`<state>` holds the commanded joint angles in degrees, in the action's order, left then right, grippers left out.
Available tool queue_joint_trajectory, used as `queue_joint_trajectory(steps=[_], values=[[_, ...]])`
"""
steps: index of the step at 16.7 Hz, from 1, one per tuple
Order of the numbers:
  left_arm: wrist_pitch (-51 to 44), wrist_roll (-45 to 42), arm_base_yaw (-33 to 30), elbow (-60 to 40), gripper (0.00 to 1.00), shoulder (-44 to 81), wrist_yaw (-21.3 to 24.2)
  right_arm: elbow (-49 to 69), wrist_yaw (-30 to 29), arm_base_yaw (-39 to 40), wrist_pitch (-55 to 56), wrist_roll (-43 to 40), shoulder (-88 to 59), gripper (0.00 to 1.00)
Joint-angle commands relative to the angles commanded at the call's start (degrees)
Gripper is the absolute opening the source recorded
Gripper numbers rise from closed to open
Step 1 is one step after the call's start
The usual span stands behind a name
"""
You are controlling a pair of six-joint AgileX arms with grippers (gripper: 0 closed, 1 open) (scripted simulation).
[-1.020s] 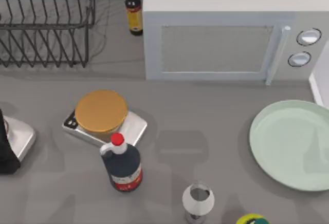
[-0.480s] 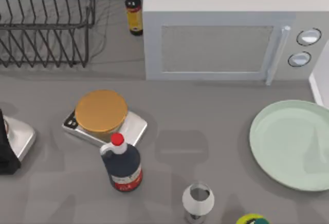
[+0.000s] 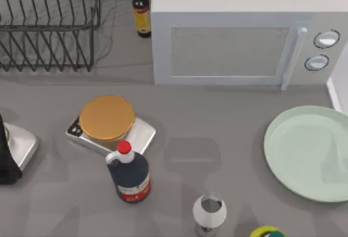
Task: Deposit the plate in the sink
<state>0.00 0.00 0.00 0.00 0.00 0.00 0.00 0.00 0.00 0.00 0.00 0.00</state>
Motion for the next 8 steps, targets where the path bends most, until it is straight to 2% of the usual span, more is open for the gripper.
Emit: queue_joint_trajectory(steps=[4, 8], values=[[0.0, 0.0, 0.0, 0.0, 1.00, 0.0, 0.0, 0.6, 0.0, 0.2, -0.5, 0.2, -0.6, 1.00], [0.0, 0.0, 0.0, 0.0, 1.00, 0.0, 0.0, 8.3, 0.0, 2.8, -6.5, 2.9, -9.0, 1.00]])
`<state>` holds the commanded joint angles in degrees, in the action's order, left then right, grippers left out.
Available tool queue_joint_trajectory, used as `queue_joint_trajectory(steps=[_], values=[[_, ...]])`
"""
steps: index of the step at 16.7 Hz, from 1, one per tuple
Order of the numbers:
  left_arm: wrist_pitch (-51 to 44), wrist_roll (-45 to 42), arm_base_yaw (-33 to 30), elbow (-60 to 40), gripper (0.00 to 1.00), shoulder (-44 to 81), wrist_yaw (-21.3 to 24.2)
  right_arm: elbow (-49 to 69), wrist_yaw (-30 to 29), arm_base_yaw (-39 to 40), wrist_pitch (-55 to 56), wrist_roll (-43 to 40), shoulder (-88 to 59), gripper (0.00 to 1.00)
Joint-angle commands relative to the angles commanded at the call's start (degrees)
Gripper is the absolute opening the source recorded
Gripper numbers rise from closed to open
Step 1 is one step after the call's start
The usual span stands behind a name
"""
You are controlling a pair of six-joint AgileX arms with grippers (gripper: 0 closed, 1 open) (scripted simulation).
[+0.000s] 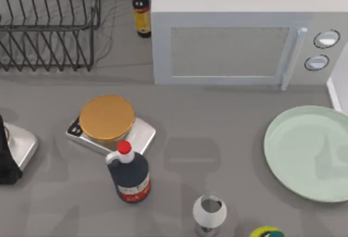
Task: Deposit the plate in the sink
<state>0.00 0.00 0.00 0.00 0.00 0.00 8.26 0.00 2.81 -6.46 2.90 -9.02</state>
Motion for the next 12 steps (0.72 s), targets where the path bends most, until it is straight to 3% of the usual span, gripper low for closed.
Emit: queue_joint_trajectory(steps=[12], values=[[0.0, 0.0, 0.0, 0.0, 1.00, 0.0, 0.0, 48.0, 0.0, 16.1, -37.0, 16.6, -64.1, 1.00]])
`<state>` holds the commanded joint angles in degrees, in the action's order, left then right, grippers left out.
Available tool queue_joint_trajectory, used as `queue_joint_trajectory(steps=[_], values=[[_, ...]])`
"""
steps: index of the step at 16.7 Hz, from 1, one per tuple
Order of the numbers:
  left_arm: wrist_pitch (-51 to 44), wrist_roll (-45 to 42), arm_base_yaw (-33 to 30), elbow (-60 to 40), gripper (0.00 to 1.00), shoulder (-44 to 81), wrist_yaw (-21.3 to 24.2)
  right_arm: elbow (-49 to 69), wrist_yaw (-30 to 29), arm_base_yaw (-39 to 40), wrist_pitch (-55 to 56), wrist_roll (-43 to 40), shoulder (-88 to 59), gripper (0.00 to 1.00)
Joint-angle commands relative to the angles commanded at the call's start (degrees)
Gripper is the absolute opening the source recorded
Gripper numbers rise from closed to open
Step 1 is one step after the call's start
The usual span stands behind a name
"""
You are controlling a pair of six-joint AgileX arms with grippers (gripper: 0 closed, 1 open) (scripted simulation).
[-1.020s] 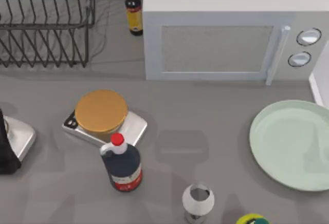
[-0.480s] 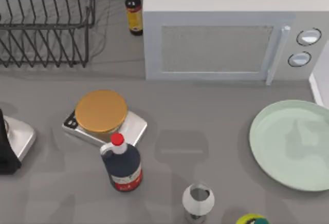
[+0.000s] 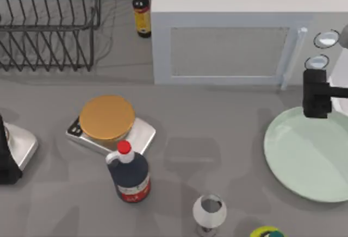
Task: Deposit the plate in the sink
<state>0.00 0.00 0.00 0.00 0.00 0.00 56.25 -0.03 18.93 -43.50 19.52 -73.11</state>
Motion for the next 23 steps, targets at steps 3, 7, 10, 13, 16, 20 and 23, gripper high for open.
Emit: queue_joint_trajectory(steps=[3, 7, 10, 13, 16, 20, 23], values=[[0.0, 0.0, 0.0, 0.0, 1.00, 0.0, 0.0, 11.2, 0.0, 3.7, -8.5, 3.8, -15.8, 1.00], [0.0, 0.0, 0.0, 0.0, 1.00, 0.0, 0.0, 21.7, 0.0, 7.2, -16.6, 7.5, -30.5, 1.00], [0.0, 0.0, 0.0, 0.0, 1.00, 0.0, 0.0, 25.3, 0.0, 8.5, -19.5, 8.7, -35.2, 1.00], [0.0, 0.0, 0.0, 0.0, 1.00, 0.0, 0.0, 25.6, 0.0, 8.6, -19.7, 8.8, -35.5, 1.00], [0.0, 0.0, 0.0, 0.0, 1.00, 0.0, 0.0, 25.2, 0.0, 8.3, -19.4, 8.8, -35.4, 1.00], [0.0, 0.0, 0.0, 0.0, 1.00, 0.0, 0.0, 21.0, 0.0, 8.6, -13.1, 8.8, -38.0, 1.00], [0.0, 0.0, 0.0, 0.0, 1.00, 0.0, 0.0, 16.6, 0.0, 8.8, -4.6, 8.9, -41.3, 1.00]])
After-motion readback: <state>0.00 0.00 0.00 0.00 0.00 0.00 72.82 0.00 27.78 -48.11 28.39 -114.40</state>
